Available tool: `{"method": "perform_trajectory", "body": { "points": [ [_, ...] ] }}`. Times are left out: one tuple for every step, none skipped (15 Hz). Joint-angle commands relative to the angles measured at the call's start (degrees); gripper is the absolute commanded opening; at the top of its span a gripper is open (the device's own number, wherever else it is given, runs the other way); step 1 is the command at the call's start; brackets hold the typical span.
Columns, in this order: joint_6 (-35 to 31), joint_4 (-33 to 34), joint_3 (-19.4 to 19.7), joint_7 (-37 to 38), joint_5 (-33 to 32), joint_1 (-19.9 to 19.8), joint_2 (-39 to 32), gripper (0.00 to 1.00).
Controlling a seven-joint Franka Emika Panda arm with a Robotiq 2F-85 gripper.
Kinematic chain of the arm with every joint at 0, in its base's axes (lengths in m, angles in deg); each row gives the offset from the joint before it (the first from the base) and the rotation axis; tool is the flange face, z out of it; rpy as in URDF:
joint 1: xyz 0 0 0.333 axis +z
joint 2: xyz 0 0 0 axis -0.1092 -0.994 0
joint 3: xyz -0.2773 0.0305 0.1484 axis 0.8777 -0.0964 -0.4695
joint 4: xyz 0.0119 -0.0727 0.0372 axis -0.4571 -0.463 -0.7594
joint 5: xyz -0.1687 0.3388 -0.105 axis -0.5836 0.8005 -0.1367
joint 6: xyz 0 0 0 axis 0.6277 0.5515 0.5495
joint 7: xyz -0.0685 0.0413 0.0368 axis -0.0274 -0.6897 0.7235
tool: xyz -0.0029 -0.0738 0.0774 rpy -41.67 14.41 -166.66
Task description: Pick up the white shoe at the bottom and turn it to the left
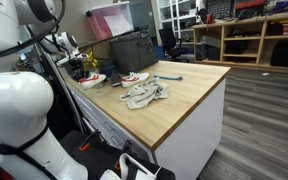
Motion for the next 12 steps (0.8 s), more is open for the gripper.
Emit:
{"method": "perform_trajectory", "body": {
  "points": [
    [7.47, 8.01, 0.43, -7.92, -3.25, 1.85, -3.68, 0.02],
    [8.69, 9.18, 0.60, -9.67, -3.63, 1.97, -4.48, 0.02],
    [9.57, 10.47, 0.74, -11.49, -3.90, 1.88, -5.62, 0.02],
    [10.37, 11.65, 0.87, -12.94, -4.13, 1.78, -6.57, 0.02],
    [10.98, 12.91, 1.11, -14.26, -4.26, 1.59, -7.82, 0.02],
    [11.51, 14.14, 1.44, -15.26, -4.41, 1.48, -9.10, 0.02],
    [12.01, 15.35, 1.85, -15.96, -4.43, 1.39, -10.37, 0.02],
    [12.20, 16.53, 2.17, -16.67, -4.39, 1.36, -11.65, 0.02],
    [11.58, 17.92, 2.65, -16.56, -4.40, 1.44, -13.04, 0.02],
    [11.08, 19.24, 2.93, -16.48, -4.20, 1.45, -14.22, 0.02],
    [10.36, 20.65, 3.31, -15.60, -3.98, 1.65, -15.28, 0.02],
    [10.10, 22.10, 3.50, -15.37, -3.83, 1.81, -16.23, 0.02]
  ]
}}
